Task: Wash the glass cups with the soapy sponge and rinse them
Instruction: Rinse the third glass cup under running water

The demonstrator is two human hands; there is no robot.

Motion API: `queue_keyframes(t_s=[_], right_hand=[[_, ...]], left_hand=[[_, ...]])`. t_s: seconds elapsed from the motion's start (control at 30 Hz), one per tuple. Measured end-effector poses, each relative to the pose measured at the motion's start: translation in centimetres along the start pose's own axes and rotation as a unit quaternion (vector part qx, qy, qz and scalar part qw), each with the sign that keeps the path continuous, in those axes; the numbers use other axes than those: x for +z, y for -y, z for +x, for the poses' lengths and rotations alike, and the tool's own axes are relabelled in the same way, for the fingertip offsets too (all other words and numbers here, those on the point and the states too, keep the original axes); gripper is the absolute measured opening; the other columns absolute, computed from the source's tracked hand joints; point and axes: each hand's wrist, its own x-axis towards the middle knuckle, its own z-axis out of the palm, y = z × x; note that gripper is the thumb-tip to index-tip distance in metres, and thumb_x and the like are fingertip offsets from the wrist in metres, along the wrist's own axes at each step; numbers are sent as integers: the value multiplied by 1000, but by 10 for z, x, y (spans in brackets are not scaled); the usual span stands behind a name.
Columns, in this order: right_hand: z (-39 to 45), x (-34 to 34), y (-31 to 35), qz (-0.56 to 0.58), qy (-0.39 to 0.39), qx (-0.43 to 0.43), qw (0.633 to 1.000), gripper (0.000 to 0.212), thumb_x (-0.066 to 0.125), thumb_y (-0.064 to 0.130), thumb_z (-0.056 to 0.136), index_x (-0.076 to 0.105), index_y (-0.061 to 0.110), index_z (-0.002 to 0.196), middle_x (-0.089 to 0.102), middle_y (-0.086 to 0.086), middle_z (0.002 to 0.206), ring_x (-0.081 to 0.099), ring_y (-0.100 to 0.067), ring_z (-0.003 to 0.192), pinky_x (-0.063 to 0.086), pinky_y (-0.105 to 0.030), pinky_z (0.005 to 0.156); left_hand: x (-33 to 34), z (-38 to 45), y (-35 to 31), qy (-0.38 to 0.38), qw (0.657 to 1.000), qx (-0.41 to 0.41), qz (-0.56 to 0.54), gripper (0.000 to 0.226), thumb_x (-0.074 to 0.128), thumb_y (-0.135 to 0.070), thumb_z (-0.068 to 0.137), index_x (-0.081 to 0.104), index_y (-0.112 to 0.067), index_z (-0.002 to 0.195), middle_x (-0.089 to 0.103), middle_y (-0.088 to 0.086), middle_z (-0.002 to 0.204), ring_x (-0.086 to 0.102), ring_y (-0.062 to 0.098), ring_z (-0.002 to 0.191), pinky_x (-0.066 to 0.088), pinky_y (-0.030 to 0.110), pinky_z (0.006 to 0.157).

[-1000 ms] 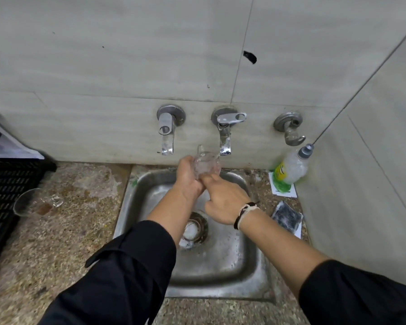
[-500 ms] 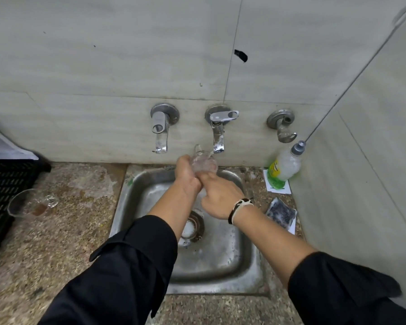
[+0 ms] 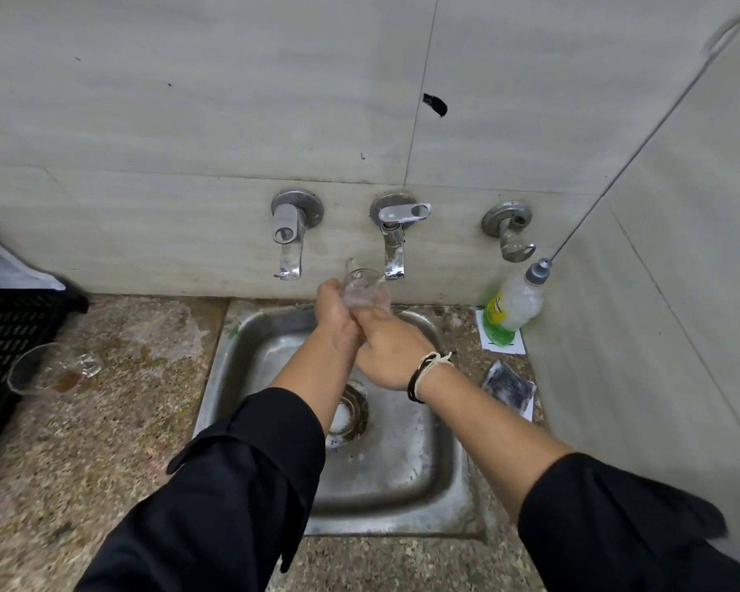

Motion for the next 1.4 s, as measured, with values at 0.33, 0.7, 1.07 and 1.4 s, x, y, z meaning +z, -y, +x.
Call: queue_keyframes(t_s=[0.33,0.7,1.07,1.4], right_hand=[[9,-8,-4,-19,48,17,999,35,49,20,90,60,11,121,67,-17,112,61,-31,96,41,-28,72],[25,-33,-24,-209,-27,-131,969,20,66,31,91,71,13,100,69,-12,100,66,-35,92,50,-36,74],[-5,-6,12,-122,-79,29,989,38,48,24,92,54,14,128,57,-12,135,61,-35,115,48,-41,87],[-12,-5,12,-97,-6,23,995,46,44,25,94,48,9,136,52,-14,142,57,-33,121,45,-36,87]], left_hand=[[-2,0,10,60,997,-17,-40,35,23,-21,98,49,-8,77,49,14,68,52,26,58,48,25,53],[-11,-14,-26,150,980,-94,94,83,36,-74,96,69,-1,120,72,24,117,70,39,106,55,60,89],[18,-18,-14,16,998,16,65,31,37,-20,93,58,-10,72,59,13,71,58,29,59,51,34,64],[11,-26,-3,-16,997,20,75,34,35,-17,92,55,-11,66,56,12,67,56,28,57,48,33,61]])
